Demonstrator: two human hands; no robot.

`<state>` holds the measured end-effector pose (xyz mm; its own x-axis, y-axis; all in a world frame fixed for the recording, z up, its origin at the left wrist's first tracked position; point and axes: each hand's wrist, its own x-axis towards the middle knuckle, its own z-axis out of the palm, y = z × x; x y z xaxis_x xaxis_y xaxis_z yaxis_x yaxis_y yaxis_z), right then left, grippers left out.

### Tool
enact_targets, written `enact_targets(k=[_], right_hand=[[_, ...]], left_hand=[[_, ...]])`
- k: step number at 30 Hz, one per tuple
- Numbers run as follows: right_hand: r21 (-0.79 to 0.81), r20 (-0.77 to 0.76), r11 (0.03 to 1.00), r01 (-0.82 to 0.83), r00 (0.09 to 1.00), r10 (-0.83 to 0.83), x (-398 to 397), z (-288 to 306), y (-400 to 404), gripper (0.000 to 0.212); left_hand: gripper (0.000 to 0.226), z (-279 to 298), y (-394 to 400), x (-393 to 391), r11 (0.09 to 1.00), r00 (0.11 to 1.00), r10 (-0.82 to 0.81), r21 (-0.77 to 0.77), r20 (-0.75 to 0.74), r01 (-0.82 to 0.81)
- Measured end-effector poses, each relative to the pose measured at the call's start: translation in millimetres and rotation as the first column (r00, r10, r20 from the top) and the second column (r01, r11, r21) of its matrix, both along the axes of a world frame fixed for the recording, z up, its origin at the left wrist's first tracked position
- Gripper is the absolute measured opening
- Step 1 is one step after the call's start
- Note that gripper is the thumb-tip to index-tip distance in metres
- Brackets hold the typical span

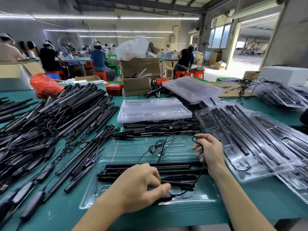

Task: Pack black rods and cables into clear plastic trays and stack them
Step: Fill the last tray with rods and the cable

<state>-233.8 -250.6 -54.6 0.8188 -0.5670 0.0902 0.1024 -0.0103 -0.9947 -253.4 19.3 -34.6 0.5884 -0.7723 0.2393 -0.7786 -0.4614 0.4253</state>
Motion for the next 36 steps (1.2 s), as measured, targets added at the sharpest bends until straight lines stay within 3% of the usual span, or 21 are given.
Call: enact_targets(k=[3,7,9,11,12,15,19,23,30,36], right_hand=[[-0.001,0.069,0.998,-0.057,0.996,0.057,-6.0,1.3,0.9,0.018],[-0.045,0.182,0.981,-0.186,0.965,0.191,-16.3,12.1,9.1,0.021],[-0.124,0.205,0.955,-0.270,0.934,0.291,-19.3,19.9,13.3,0.022],[-0.198,0.204,0.915,-0.351,0.899,0.388,-20.8,28.1,17.5,0.022],[-0.225,0.199,0.895,-0.385,0.881,0.429,-21.0,31.1,19.7,0.022],[-0.283,0.144,0.842,-0.459,0.848,0.511,-19.0,31.8,21.8,0.023],[-0.365,0.023,0.770,-0.524,0.821,0.570,-13.5,20.5,18.8,0.027],[-0.342,-0.006,0.744,-0.575,0.793,0.610,-11.2,8.0,20.3,0.031],[-0.292,0.029,0.793,-0.535,0.824,0.566,-8.1,0.5,22.0,0.031],[-0.384,0.055,0.797,-0.466,0.850,0.524,-11.5,5.5,22.8,0.018]], left_hand=[[0.038,5.7,-18.1,5.3,0.989,0.995,0.097,-0.107,-0.033,-0.100],[0.009,12.7,-46.1,11.5,0.891,0.972,0.165,-0.398,-0.169,-0.221],[0.008,14.3,-58.5,15.7,0.846,0.958,0.283,-0.483,0.044,-0.227],[0.021,16.6,-68.0,20.4,0.836,0.843,0.423,-0.502,0.333,-0.222],[0.026,17.8,-70.4,23.3,0.839,0.790,0.458,-0.493,0.407,-0.232],[0.034,22.1,-72.0,33.0,0.842,0.752,0.508,-0.425,0.420,-0.331],[0.024,14.7,-68.7,43.7,0.892,0.829,0.426,-0.322,0.364,-0.317],[0.020,0.7,-65.9,50.5,0.907,0.902,0.352,-0.328,0.248,-0.264],[0.015,-12.2,-58.7,55.8,0.922,0.962,0.235,-0.346,0.141,-0.175],[0.011,-18.2,-57.1,53.6,0.922,0.968,0.220,-0.350,0.119,-0.166]])
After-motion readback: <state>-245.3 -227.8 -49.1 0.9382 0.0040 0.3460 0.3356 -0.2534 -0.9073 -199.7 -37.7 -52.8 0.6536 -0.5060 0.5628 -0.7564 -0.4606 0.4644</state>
